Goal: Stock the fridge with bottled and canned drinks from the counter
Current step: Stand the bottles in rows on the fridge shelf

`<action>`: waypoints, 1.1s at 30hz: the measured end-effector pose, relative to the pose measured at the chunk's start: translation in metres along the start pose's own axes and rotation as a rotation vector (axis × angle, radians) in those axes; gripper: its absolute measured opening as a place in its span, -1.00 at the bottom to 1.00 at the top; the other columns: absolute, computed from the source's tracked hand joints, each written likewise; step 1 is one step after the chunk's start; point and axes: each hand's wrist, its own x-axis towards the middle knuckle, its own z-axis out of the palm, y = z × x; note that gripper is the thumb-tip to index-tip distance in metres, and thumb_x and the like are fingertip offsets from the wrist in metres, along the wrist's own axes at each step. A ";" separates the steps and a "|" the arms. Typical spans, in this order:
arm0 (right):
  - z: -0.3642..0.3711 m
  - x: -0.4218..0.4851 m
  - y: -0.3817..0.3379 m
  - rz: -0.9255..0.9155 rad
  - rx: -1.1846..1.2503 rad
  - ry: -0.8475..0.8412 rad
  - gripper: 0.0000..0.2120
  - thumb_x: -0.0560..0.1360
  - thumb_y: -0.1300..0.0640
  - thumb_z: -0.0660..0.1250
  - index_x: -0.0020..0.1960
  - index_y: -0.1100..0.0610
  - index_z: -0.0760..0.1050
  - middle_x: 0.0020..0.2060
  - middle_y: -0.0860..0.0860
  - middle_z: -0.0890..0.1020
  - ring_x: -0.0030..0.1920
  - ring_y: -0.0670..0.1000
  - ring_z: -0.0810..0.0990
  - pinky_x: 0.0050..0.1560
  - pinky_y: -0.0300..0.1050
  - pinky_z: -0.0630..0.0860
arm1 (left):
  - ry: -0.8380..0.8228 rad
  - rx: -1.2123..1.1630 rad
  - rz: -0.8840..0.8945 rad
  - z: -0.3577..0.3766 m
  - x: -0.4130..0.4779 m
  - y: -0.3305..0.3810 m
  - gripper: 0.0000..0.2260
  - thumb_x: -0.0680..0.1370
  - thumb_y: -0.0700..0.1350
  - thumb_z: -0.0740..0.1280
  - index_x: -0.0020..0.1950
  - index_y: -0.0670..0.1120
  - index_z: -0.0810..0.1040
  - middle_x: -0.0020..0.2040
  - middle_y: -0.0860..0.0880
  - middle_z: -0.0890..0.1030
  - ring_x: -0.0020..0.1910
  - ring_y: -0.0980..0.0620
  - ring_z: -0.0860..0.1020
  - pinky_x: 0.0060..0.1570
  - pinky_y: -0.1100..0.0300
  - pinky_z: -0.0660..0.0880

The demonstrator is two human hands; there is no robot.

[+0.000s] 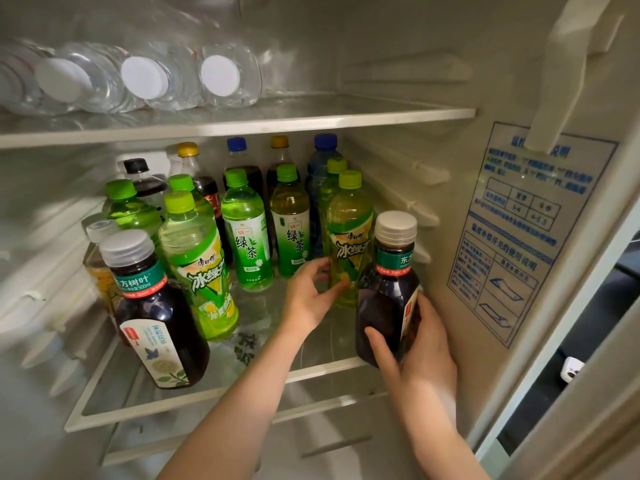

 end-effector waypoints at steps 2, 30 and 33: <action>0.001 0.001 0.001 -0.006 -0.010 0.001 -0.30 0.40 -0.03 0.45 0.45 0.06 0.25 0.31 -0.02 0.45 0.31 -0.01 0.43 0.24 -0.14 0.40 | 0.001 -0.006 0.005 0.001 0.000 -0.001 -0.55 0.40 -0.15 0.49 0.26 -0.09 0.50 0.03 0.13 0.54 -0.05 0.32 0.50 -0.09 0.42 0.43; 0.018 0.016 0.013 -0.052 -0.034 0.060 -0.33 0.32 -0.06 0.49 0.36 0.01 0.34 0.20 -0.01 0.53 0.17 0.04 0.53 0.01 -0.16 0.41 | 0.526 0.018 0.191 -0.064 -0.086 0.025 -0.27 0.48 -0.11 0.28 0.48 0.01 -0.14 0.53 0.01 -0.24 0.53 0.14 -0.21 0.47 0.31 -0.17; 0.018 0.016 0.014 -0.055 -0.022 0.051 -0.32 0.32 -0.07 0.49 0.37 0.01 0.33 0.21 -0.02 0.52 0.19 0.04 0.52 0.04 -0.15 0.41 | 0.551 0.029 0.096 -0.064 -0.078 0.027 -0.21 0.47 -0.02 0.28 0.50 0.02 -0.22 0.50 0.11 -0.28 0.52 0.16 -0.27 0.48 0.21 -0.24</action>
